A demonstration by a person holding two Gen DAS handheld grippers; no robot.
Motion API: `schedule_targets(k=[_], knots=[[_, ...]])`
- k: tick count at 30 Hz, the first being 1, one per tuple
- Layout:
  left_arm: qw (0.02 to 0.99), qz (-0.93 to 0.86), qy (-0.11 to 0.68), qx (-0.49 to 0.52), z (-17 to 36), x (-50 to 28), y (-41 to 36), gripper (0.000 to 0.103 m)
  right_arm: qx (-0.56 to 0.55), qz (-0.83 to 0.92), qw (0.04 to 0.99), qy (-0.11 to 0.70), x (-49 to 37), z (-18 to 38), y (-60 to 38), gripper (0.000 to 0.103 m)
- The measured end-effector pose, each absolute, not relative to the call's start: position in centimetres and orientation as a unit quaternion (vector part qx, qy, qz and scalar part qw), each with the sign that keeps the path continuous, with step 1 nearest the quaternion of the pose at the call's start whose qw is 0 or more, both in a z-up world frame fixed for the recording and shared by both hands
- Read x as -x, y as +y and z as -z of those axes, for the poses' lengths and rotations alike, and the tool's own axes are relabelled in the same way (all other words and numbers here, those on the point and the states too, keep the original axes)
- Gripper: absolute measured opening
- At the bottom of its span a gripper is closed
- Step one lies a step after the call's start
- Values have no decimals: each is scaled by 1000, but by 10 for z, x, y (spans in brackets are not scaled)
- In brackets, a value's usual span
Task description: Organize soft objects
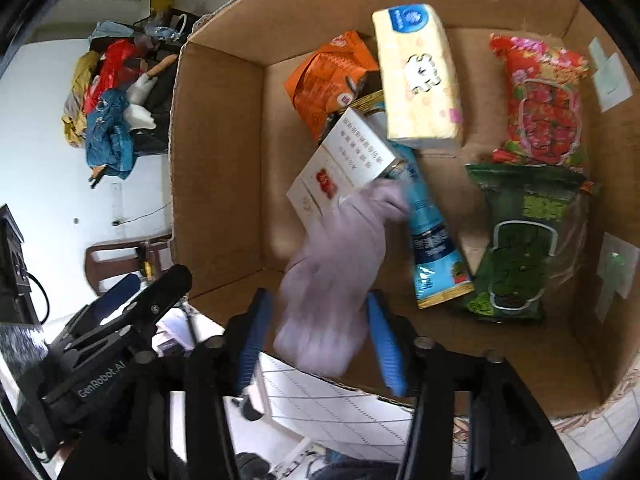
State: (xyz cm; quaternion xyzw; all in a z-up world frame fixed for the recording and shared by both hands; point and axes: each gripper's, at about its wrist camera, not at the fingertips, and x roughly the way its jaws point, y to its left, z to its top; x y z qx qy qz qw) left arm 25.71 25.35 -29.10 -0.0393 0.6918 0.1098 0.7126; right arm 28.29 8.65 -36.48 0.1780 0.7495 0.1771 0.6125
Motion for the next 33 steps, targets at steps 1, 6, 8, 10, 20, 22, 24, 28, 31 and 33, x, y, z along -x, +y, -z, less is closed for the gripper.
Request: schedule_targets(k=[1, 6, 8, 10, 20, 22, 24, 28, 31, 33], knots=[[714, -108, 691, 40, 291, -257, 253, 95, -169, -171, 620, 747, -280, 362, 84, 64], [723, -88, 683, 54, 279, -253, 242, 95, -117, -132, 667, 723, -278, 334, 65, 70], [727, -77, 680, 57, 273, -251, 235, 95, -96, -105, 689, 711, -277, 323, 53, 75], [732, -65, 675, 60, 267, -250, 227, 95, -77, -80, 706, 699, -273, 313, 43, 76], [757, -34, 651, 46, 244, -250, 196, 95, -38, -1, 745, 666, -268, 278, -4, 94], [761, -34, 647, 43, 240, -249, 193, 95, -29, 8, 748, 663, -268, 274, -4, 95], [768, -32, 638, 38, 234, -248, 189, 95, -24, 12, 752, 658, -266, 268, -5, 96], [776, -31, 630, 29, 227, -247, 182, 96, -20, 17, 757, 653, -260, 258, -7, 97], [778, -34, 627, 30, 222, -243, 180, 96, -17, 15, 762, 647, -254, 248, -9, 97], [784, -35, 620, 26, 214, -239, 177, 96, -15, 12, 767, 641, -249, 239, -11, 97]])
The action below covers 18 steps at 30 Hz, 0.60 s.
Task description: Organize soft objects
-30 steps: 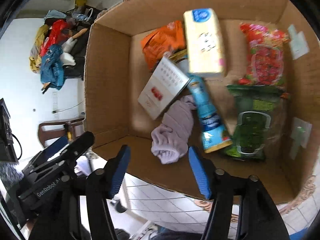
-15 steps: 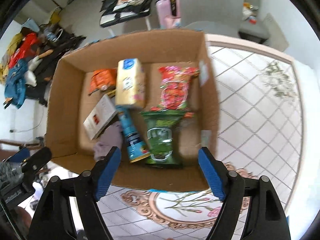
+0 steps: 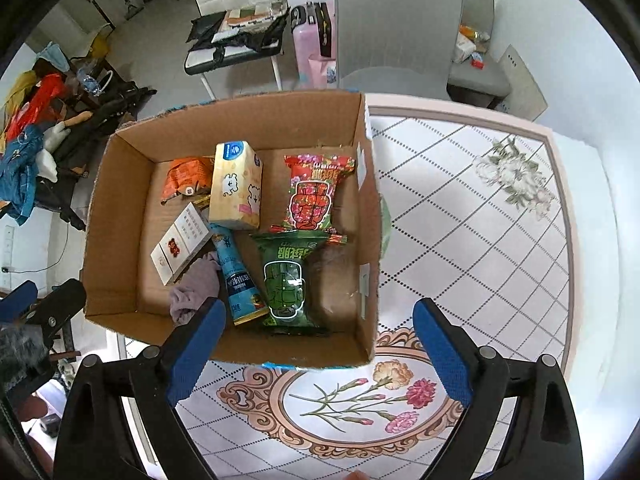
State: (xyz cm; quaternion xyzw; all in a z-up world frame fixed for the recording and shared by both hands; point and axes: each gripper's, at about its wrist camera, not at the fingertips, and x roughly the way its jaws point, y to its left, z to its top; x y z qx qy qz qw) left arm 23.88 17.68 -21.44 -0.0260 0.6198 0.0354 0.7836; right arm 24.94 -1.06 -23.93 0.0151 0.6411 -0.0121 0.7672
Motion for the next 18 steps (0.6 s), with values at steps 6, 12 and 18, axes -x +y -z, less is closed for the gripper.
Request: schedule_targets(k=[6, 12, 18], knots=[[807, -34, 590, 25, 166, -210, 167, 96, 0, 8, 796, 605, -214, 184, -18, 97], [831, -23, 555, 29, 108, -163, 153, 96, -11, 6, 818, 574, -169, 126, -32, 97], [846, -14, 532, 28, 69, -127, 147, 96, -8, 10, 848, 530, -129, 62, -46, 97]])
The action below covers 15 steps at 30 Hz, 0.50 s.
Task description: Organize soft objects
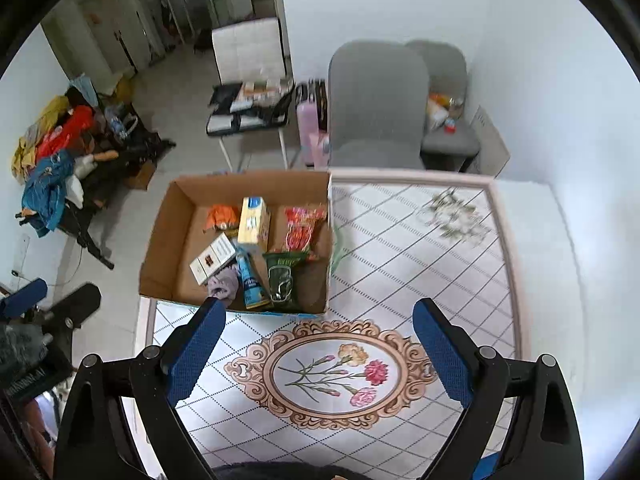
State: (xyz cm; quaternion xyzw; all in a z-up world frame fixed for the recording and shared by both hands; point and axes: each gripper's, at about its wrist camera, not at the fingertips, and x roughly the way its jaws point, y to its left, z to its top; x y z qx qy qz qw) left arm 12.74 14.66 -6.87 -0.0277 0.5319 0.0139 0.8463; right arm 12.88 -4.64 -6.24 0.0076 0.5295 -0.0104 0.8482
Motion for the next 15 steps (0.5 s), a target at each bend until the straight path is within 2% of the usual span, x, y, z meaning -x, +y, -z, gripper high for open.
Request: schedule_targets(k=[7, 15], knots=[[855, -4, 518, 29, 35, -96, 142, 96, -3, 7, 868, 496, -89, 10, -51, 97], [866, -16, 499, 32, 10, -79, 147, 96, 7, 1, 878, 479, -63, -20, -46, 97]])
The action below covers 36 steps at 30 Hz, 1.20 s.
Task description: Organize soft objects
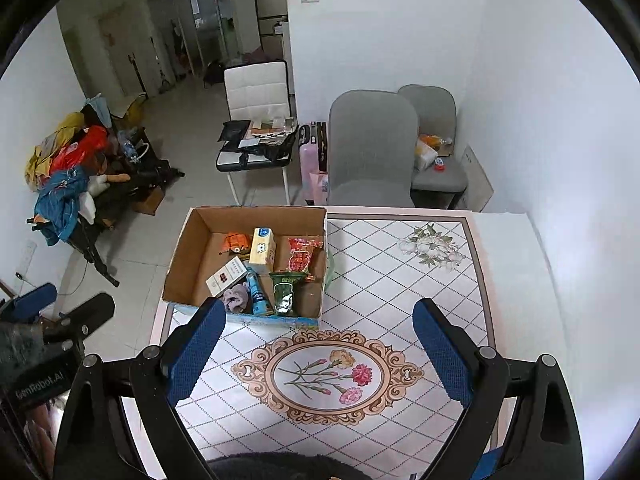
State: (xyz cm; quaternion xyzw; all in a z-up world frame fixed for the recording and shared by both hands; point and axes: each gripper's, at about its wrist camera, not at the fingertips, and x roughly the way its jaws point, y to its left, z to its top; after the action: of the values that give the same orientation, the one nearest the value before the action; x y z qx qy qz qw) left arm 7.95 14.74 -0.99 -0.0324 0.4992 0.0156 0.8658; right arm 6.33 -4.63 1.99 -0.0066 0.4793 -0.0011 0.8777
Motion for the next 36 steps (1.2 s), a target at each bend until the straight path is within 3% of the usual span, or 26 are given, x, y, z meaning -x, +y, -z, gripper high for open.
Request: schedule_targets(k=[36], knots=[[870, -15, 492, 22, 6, -72, 146, 96, 12, 30, 878, 477, -53, -25, -53, 97]])
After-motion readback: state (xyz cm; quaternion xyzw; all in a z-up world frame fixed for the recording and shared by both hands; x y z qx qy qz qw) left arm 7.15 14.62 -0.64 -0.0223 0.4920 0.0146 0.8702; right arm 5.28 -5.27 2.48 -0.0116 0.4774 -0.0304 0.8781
